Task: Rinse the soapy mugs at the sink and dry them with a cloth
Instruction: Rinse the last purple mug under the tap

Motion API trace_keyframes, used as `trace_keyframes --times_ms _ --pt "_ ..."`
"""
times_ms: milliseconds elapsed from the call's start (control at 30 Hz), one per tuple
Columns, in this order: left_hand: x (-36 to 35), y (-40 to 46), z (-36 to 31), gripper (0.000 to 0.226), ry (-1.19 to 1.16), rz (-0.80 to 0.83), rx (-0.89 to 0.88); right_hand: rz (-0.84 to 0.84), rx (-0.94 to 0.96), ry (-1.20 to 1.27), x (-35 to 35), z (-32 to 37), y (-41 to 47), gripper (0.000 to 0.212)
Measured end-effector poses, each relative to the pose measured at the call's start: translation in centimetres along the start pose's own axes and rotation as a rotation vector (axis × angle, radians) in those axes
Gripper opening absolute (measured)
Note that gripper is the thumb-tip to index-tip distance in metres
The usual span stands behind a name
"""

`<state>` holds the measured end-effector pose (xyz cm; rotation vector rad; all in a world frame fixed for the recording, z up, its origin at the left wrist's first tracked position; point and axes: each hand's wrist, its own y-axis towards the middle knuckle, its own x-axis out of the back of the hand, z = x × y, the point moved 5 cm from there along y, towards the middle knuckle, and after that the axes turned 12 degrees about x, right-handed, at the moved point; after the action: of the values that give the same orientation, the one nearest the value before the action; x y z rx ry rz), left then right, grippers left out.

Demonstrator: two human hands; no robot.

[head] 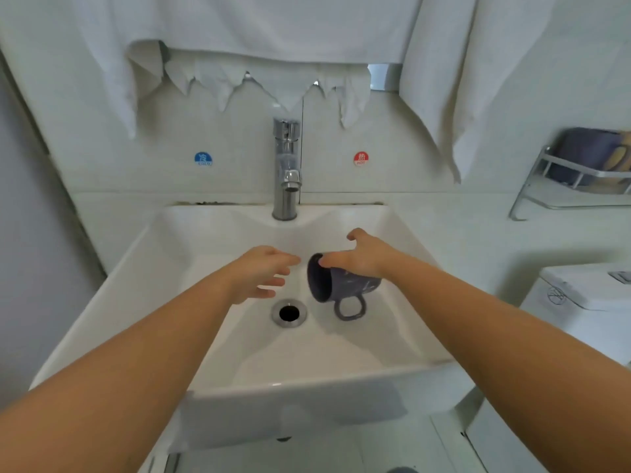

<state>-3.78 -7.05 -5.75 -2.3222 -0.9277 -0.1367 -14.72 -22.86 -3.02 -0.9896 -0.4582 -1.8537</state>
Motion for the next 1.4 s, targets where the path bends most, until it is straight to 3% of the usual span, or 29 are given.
trace_keyframes --times_ms 67,133,200,300,400,500,633,967,1400 --pt "-0.3 -0.1 -0.9 0.036 0.004 0.165 -0.009 -0.041 0.002 0.139 -0.4 1.4 0.8 0.098" --pt "-0.1 0.0 -1.8 0.048 0.013 0.231 -0.055 -0.068 -0.013 0.250 -0.8 2.5 1.6 0.099" --pt "0.8 0.4 -2.7 0.063 0.034 0.162 -0.128 -0.091 -0.028 0.310 -1.1 3.4 2.2 0.102" --pt "1.9 1.0 -3.0 0.061 -0.004 0.033 -0.214 -0.086 -0.011 0.326 -1.2 4.4 2.7 0.103" --pt "2.7 1.6 -2.2 0.050 -0.135 0.028 -0.202 -0.147 0.038 0.352 0.3 5.5 2.9 0.091" --pt "3.4 1.9 -1.6 0.039 -0.218 0.070 -0.176 -0.361 0.220 0.337 3.2 8.1 3.6 0.062" --pt "4.3 2.2 -1.3 0.035 -0.292 0.074 -0.169 -0.451 0.475 0.272 6.0 13.5 4.9 0.063" --pt "4.6 2.3 -1.6 0.033 -0.364 0.108 -0.158 -0.372 0.468 0.139 7.7 17.4 8.6 0.047" --pt "4.6 2.2 -1.7 0.037 -0.389 0.098 -0.149 -0.306 0.441 0.086 8.7 18.3 8.2 0.050"
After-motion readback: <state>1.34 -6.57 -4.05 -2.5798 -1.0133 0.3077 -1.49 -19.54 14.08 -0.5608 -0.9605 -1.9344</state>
